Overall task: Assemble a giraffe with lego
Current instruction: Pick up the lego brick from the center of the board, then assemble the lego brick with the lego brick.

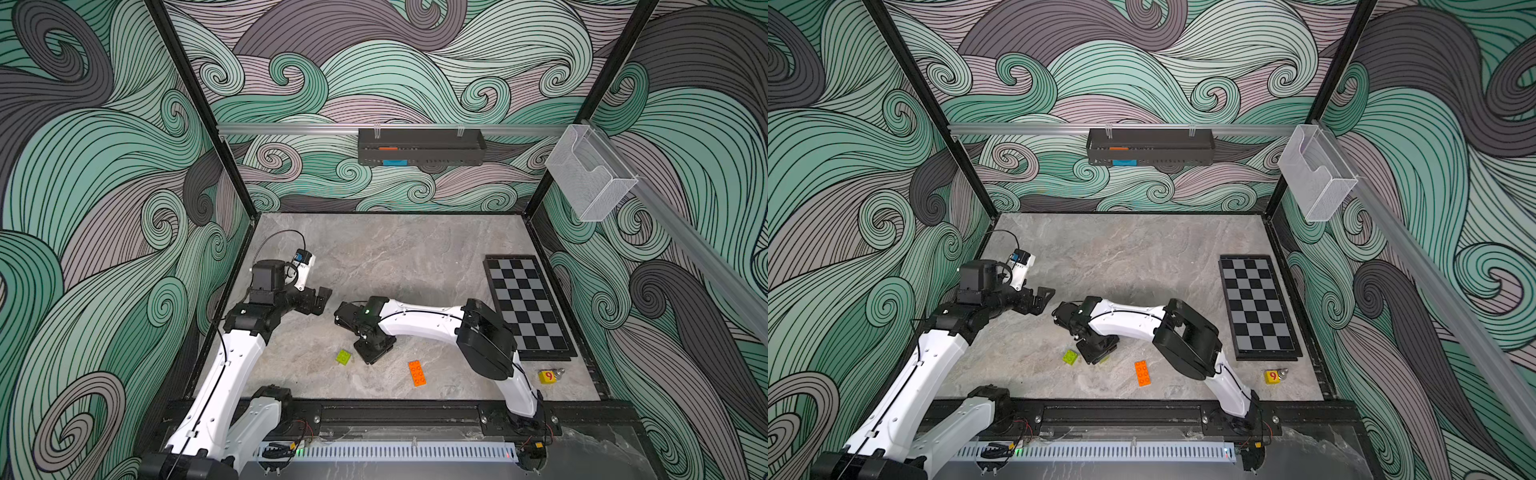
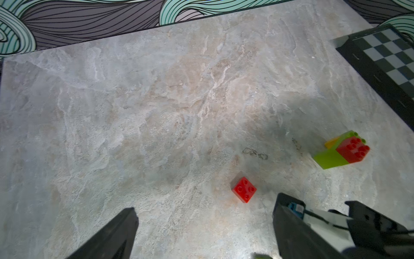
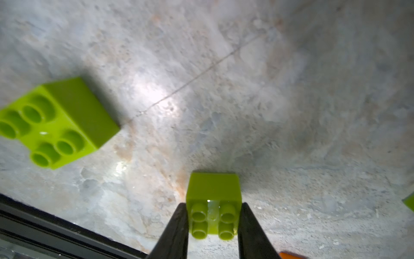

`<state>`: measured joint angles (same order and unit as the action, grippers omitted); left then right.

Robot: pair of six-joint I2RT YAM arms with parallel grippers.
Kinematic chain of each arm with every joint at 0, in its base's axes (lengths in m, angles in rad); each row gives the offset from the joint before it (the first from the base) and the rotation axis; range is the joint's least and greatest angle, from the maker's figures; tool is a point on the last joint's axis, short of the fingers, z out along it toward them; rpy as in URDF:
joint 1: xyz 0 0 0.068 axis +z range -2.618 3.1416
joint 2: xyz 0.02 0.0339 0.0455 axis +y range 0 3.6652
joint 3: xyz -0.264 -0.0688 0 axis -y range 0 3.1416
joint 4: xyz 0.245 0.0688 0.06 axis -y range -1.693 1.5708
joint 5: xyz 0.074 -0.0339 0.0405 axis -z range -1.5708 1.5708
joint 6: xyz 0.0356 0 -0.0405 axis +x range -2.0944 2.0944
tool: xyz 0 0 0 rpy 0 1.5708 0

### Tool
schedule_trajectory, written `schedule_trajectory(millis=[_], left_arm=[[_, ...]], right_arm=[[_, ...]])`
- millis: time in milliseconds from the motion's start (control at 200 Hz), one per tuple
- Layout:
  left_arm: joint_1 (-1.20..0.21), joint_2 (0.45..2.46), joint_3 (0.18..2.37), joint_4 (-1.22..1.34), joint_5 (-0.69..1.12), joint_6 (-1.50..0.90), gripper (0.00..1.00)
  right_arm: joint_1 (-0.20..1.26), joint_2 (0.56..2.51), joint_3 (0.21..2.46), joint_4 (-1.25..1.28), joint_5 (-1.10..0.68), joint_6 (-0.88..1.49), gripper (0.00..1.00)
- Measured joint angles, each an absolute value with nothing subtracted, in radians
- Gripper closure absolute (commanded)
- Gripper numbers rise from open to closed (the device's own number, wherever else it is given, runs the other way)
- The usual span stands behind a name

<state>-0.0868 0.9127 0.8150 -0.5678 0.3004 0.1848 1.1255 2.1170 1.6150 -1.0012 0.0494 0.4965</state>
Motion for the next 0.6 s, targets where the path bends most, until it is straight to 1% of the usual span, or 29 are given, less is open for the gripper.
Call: schedule_trajectory(millis=[185,365,455,600], left_arm=[[-0.093,0.913,0.815,-0.595,0.445,0.264,0.01],[-0.103,0.913,0.815,-0.648,0.585,0.352,0.01],[-0.114,0.913,0.815,-0.675,0.627,0.395,0.01],[-0.121,0.913,0.815,-0.708,0.667,0.436,0.01]], right_arm=[[1.021,1.964,1.538,-1.018,0.015,0.513,0.76],[0.932,1.811,1.533,-1.056,0.014,0.517,0.76],[0.906,1.769,1.534,-1.082,0.016,0.516,0.74],[0.85,1.74,1.536,-1.122,0.016,0.509,0.75]])
